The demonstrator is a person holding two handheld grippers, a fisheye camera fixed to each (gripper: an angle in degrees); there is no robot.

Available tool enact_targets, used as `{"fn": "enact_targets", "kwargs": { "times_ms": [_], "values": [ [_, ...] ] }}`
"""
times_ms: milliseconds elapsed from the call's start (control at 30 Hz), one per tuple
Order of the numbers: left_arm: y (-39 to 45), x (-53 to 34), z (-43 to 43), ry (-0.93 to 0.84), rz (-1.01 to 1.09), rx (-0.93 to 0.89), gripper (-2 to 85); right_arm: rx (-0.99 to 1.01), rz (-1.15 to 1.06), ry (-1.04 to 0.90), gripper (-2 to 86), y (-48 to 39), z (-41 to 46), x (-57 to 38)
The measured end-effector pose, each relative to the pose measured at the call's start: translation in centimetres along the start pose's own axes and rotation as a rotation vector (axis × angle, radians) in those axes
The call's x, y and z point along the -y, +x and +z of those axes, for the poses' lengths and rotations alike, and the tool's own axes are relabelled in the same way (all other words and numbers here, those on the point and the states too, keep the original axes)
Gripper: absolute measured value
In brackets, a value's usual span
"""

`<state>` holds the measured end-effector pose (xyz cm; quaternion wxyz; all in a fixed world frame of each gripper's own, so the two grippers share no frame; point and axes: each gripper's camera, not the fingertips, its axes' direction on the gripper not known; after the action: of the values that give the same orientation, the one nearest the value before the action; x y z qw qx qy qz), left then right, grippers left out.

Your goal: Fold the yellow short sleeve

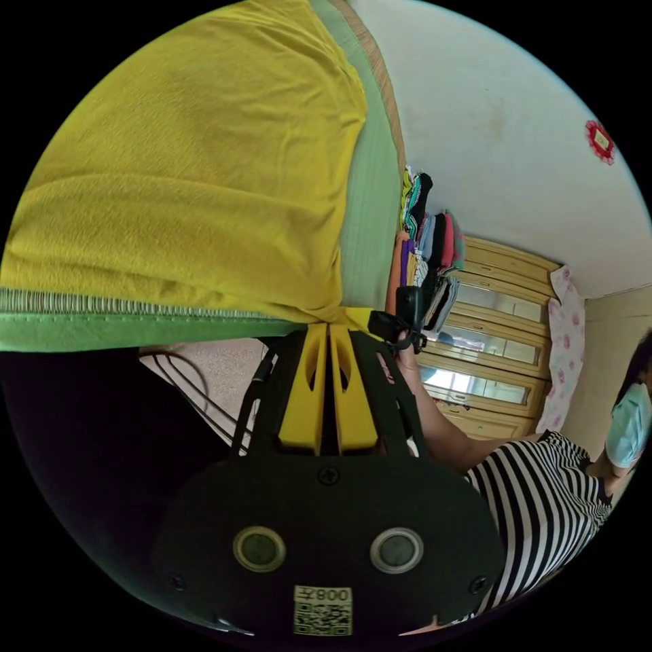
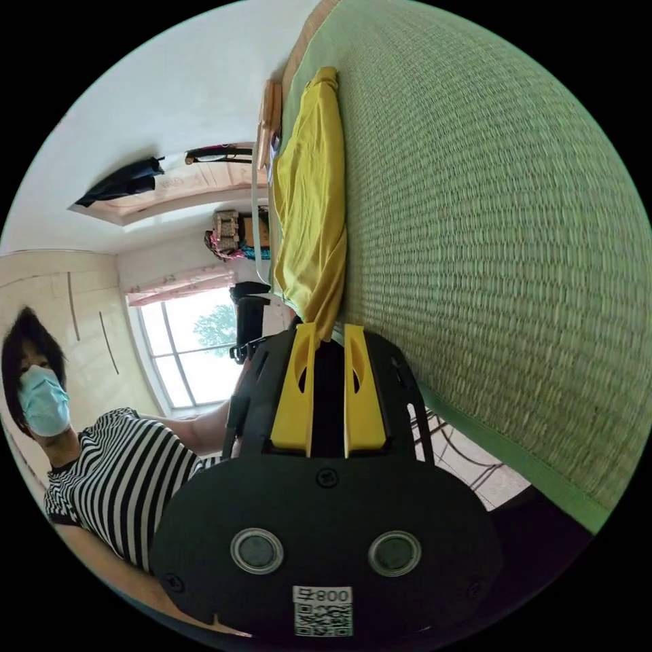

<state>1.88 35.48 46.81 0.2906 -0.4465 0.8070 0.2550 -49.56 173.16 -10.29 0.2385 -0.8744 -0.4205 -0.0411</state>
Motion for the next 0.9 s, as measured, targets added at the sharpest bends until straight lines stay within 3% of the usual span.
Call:
{"fn": "enact_targets", "kwargs": {
  "times_ms": [133, 600, 900],
  "values": [
    [-0.4, 0.9, -0.5, -0.006, 0.016, -0.007, 0.2, 0.095, 0.019, 0.015, 6.9, 1.4, 0.3, 0.6],
    [-2.4, 3.2, -2.5, -0.014, 0.063, -0.028, 0.7, 0.14, 0.04, -0.014, 2.3, 3.1, 1.3, 2.3],
    [-6.0, 0.5, -9.8, 0.251, -0.02, -0.129, 5.5, 0.192, -0.099, 0.005, 1.8, -1.4, -0.2, 3.6]
  ]
}}
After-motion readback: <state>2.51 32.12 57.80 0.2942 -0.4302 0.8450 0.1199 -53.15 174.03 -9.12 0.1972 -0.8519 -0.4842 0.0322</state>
